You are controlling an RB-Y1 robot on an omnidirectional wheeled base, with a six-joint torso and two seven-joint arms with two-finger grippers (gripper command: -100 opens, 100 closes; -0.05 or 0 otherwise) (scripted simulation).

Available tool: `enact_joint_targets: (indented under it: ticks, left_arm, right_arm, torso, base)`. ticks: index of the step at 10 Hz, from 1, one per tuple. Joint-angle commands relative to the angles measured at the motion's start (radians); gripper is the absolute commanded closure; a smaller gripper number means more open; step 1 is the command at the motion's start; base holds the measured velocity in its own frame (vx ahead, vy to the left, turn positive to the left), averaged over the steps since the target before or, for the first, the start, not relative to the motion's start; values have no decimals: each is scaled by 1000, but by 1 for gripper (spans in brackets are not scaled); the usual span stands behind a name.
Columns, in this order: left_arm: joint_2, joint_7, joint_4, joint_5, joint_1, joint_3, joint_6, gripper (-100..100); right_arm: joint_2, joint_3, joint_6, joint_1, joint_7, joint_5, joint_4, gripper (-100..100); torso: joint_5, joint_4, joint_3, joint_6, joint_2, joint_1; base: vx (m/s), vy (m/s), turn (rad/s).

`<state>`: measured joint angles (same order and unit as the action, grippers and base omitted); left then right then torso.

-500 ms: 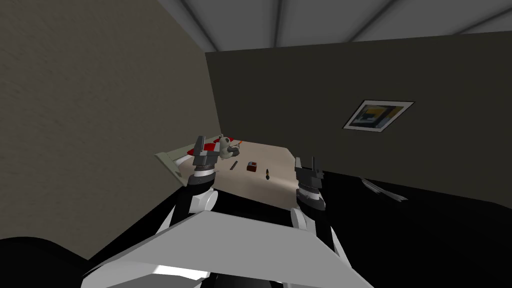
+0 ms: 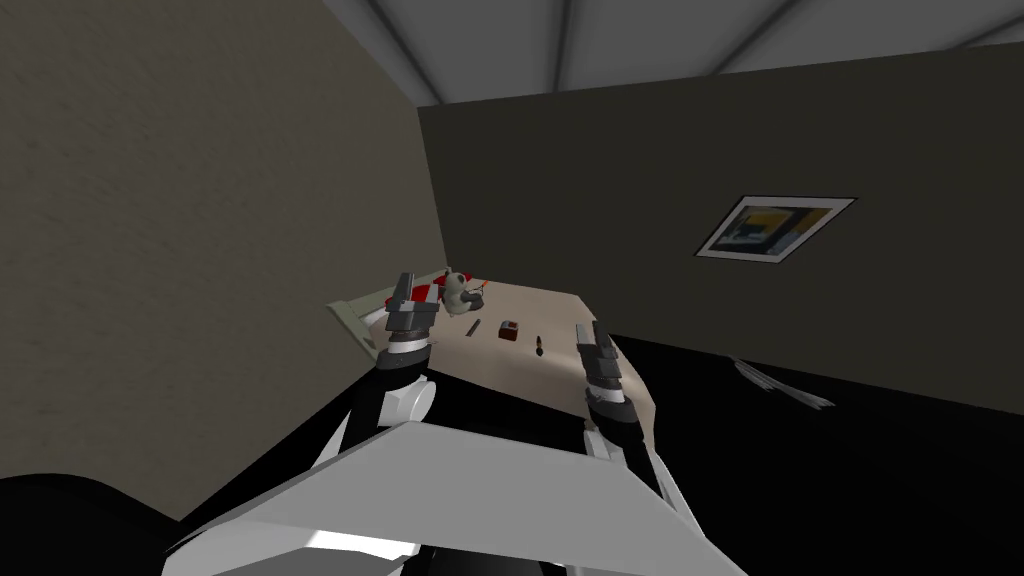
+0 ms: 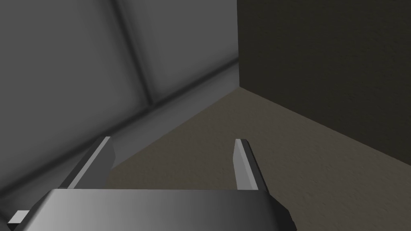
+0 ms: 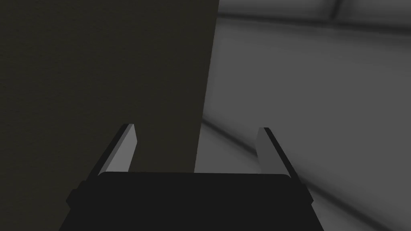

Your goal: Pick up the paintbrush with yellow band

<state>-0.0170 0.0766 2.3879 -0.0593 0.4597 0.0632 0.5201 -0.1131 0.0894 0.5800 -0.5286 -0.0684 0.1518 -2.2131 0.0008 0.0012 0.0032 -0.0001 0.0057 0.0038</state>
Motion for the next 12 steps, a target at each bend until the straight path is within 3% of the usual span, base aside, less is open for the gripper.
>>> enact_joint_targets:
  ticks: [1, 2, 3, 5, 12]
  left_arm:
    - [0, 0, 0, 0, 0, 0, 0, 0]
    - [0, 0, 0, 0, 0, 0, 0, 0]
    - [0, 0, 0, 0, 0, 0, 0, 0]
    - [0, 0, 0, 0, 0, 0, 0, 0]
    - [0, 0, 0, 0, 0, 0, 0, 0]
  right_arm:
    - [-50, 12, -8, -39, 32, 43, 26, -100]
    - [-82, 25, -18, -59, 57, 71, 49, -100]
    - [-82, 25, -18, -59, 57, 77, 49, -100]
    - [-141, 55, -40, -104, 113, 142, 97, -100]
    - [-231, 104, -77, -177, 209, 287, 179, -100]
  torso:
    - [0, 0, 0, 0, 0, 0]
    - [0, 0, 0, 0, 1, 1]
    - [0, 0, 0, 0, 0, 2]
    - [0, 0, 0, 0, 0, 0]
    - [0, 0, -1, 0, -2, 0]
  base:
    - [-83, 77, 102]
    - [-74, 94, 99]
    - [-60, 66, 20]
    - [-85, 73, 89]
    - [-52, 60, 54]
